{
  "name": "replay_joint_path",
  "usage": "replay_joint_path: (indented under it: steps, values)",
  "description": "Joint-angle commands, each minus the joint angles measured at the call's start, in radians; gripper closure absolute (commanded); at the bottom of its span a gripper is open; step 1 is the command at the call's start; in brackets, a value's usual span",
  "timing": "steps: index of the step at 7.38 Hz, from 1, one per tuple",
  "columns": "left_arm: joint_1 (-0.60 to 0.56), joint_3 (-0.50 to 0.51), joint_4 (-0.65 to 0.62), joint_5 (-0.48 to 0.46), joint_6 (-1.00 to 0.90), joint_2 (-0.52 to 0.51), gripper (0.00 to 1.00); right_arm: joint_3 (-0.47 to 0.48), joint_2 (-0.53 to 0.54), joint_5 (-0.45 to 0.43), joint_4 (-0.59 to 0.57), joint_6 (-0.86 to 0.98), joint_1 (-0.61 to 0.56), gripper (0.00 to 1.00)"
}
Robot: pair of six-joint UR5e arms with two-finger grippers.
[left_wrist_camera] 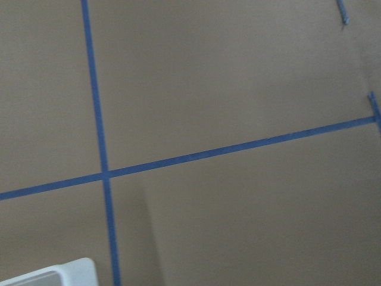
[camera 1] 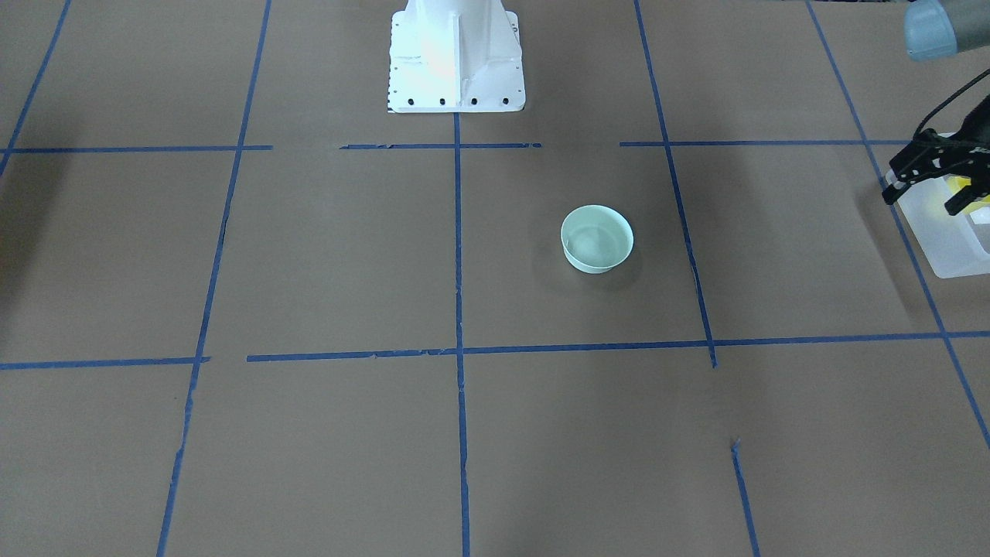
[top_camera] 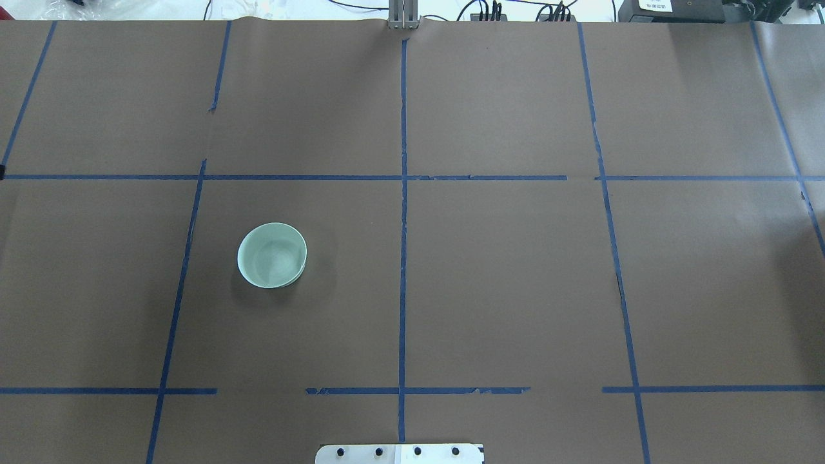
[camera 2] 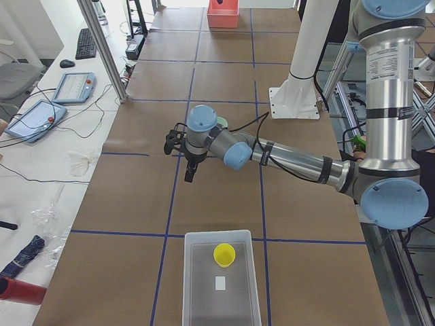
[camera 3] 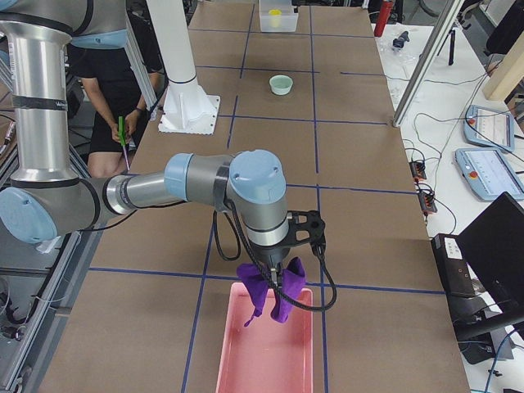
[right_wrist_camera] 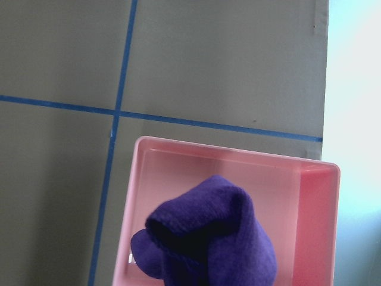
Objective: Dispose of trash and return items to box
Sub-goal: 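Reach the left gripper to the pale green bowl and grasp its rim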
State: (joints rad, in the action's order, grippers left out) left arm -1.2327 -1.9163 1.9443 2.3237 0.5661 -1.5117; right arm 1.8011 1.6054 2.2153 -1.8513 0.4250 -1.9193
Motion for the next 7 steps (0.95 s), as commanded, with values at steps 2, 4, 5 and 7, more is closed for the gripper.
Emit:
replay_joint_path:
  steps: [2,4,5,7]
  values:
    - [0.261,-0.001,0.236,-0.013,0.481,-0.06,0.0,-0.279,-0.009,0.009,0.222,-0.006,0.002,0.55]
    - [0.295,-0.013,0.239,-0.02,0.546,-0.093,0.0,-0.324,0.007,0.076,0.222,-0.021,0.002,0.0]
    - [0.338,-0.018,0.239,-0.091,0.572,-0.113,0.0,-0.319,0.007,0.098,0.224,-0.079,0.015,0.0]
    - [0.461,-0.026,0.237,-0.243,0.688,-0.137,0.0,-0.283,0.013,0.191,0.218,-0.179,0.086,0.0]
